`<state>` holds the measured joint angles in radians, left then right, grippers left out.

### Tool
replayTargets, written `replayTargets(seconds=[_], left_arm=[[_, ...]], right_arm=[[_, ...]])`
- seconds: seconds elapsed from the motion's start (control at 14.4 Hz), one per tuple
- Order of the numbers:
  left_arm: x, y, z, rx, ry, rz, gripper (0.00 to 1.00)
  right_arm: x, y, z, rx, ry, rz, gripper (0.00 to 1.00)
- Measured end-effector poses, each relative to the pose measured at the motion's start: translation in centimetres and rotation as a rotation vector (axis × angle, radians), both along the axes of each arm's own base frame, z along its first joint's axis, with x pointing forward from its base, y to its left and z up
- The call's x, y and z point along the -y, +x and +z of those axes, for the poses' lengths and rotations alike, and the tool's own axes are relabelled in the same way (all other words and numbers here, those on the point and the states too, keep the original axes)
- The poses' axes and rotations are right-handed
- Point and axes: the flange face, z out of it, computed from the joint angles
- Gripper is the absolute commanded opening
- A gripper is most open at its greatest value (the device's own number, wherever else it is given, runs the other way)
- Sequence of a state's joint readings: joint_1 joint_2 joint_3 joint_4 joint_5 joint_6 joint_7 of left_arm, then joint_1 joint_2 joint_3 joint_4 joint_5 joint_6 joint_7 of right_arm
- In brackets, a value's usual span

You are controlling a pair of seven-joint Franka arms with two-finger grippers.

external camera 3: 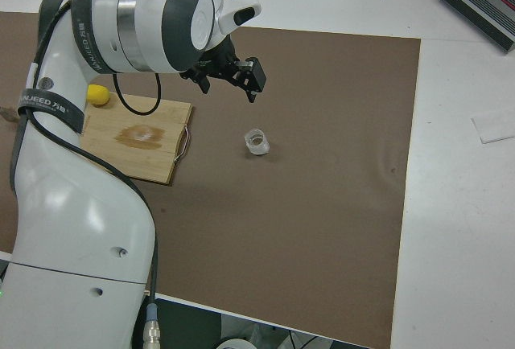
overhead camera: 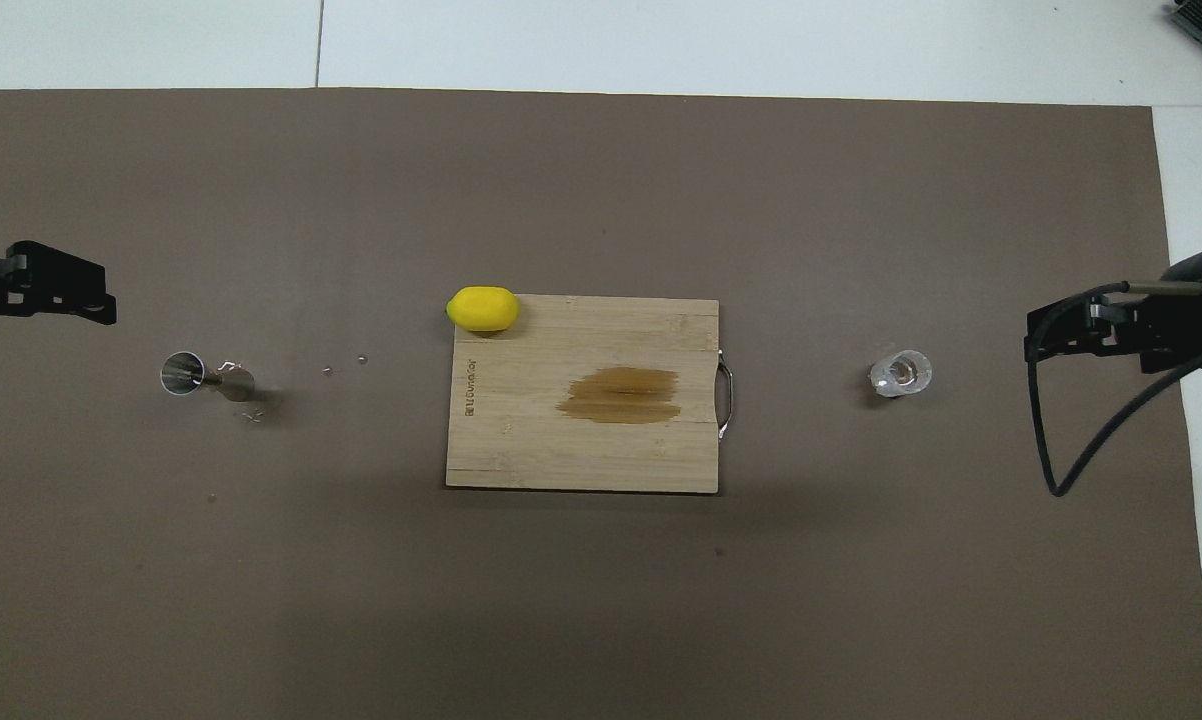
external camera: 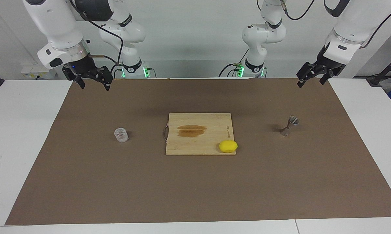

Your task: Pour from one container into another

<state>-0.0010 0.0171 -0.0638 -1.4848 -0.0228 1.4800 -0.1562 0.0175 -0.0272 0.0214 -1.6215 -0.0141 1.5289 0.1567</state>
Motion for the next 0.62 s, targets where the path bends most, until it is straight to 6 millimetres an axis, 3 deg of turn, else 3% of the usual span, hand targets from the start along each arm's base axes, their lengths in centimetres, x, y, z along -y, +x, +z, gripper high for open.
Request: replayTargets(seconds=[0.62], left_arm=[[0.02,0.20,0.05,0.016,-0.001,0.000,1.00]], right_arm=[[0.00,0.00,0.00,0.000,0.000,0.000,1.00]])
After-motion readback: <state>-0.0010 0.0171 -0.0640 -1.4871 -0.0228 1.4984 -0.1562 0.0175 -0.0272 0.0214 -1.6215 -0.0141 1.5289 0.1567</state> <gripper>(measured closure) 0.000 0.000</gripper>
